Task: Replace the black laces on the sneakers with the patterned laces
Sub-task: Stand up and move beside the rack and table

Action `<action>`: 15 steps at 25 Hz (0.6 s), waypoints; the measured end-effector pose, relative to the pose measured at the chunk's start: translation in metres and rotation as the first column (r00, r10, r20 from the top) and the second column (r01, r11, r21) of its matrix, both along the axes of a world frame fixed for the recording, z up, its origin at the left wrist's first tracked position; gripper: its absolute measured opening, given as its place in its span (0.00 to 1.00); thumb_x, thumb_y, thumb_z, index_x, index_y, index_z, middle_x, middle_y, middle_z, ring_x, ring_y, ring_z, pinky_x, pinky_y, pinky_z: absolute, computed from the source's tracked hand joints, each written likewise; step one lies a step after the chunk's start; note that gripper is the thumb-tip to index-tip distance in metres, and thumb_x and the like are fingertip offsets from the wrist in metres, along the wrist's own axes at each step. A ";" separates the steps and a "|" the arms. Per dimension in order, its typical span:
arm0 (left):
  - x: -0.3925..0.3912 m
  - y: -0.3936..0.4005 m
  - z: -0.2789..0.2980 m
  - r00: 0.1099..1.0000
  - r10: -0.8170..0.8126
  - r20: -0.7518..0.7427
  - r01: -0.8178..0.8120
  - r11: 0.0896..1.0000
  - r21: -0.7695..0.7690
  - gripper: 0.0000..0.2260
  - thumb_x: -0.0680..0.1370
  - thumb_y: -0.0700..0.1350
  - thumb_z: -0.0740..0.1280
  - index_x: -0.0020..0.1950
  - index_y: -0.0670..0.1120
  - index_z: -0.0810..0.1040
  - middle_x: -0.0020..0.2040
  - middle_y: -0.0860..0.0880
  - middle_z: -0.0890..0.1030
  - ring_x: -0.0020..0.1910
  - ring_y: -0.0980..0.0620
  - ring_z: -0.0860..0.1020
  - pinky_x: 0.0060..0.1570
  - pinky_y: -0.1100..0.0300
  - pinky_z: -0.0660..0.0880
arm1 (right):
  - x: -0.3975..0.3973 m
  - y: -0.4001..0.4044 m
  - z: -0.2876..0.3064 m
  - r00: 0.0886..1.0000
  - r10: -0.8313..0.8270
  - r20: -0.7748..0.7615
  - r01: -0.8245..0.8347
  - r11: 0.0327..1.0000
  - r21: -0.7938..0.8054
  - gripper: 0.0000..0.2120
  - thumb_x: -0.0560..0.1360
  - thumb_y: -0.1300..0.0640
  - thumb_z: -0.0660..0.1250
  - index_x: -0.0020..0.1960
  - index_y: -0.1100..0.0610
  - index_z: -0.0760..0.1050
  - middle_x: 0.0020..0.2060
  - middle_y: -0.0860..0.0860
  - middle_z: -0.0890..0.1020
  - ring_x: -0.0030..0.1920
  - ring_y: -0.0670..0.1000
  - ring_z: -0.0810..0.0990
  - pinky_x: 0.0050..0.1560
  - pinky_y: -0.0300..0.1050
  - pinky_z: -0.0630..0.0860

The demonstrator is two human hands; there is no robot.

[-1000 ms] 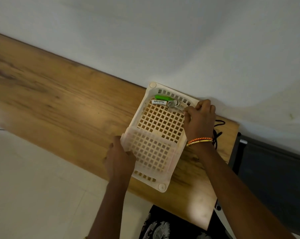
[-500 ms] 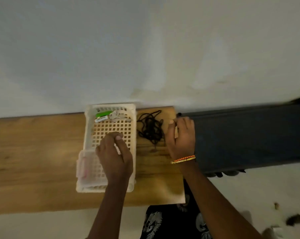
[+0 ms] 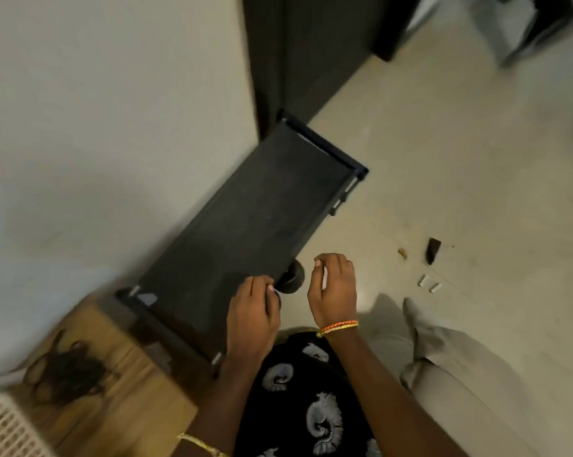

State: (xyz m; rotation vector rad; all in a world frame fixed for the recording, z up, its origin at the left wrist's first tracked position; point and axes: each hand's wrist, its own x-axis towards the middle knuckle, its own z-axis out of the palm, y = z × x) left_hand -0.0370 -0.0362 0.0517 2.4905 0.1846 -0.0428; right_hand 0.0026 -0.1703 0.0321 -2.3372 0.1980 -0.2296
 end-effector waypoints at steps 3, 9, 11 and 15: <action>0.018 -0.069 -0.016 0.977 -0.190 -0.101 0.190 0.982 -0.009 0.11 0.79 0.45 0.56 0.50 0.43 0.77 0.46 0.48 0.79 0.43 0.48 0.78 0.42 0.54 0.74 | 0.007 -0.080 -0.019 0.980 -0.193 -0.050 0.194 0.981 0.014 0.13 0.76 0.57 0.55 0.44 0.61 0.76 0.40 0.54 0.78 0.42 0.54 0.73 0.44 0.44 0.67; 0.071 -0.194 -0.057 0.846 -0.479 -0.232 0.488 0.873 -0.025 0.15 0.77 0.49 0.52 0.49 0.45 0.76 0.45 0.49 0.78 0.43 0.48 0.77 0.39 0.52 0.76 | 0.014 -0.238 -0.080 0.809 -0.523 -0.268 0.536 0.844 -0.029 0.05 0.74 0.64 0.63 0.45 0.63 0.77 0.41 0.58 0.78 0.45 0.60 0.76 0.46 0.47 0.70; 0.094 -0.233 -0.096 0.789 -0.564 -0.242 0.579 0.815 -0.013 0.09 0.76 0.44 0.58 0.47 0.45 0.77 0.43 0.48 0.79 0.41 0.46 0.78 0.37 0.52 0.76 | 0.016 -0.288 -0.117 0.710 -0.603 -0.365 0.631 0.774 -0.051 0.05 0.73 0.67 0.64 0.47 0.65 0.78 0.43 0.61 0.78 0.46 0.63 0.77 0.47 0.49 0.72; 0.141 -0.303 -0.185 0.641 -0.679 -0.358 0.747 0.660 0.085 0.08 0.77 0.41 0.61 0.54 0.45 0.77 0.49 0.46 0.77 0.49 0.46 0.77 0.44 0.52 0.74 | 0.015 -0.374 -0.201 0.461 -0.677 -0.574 0.782 0.615 -0.098 0.11 0.72 0.69 0.61 0.51 0.66 0.78 0.50 0.64 0.79 0.52 0.64 0.77 0.50 0.48 0.72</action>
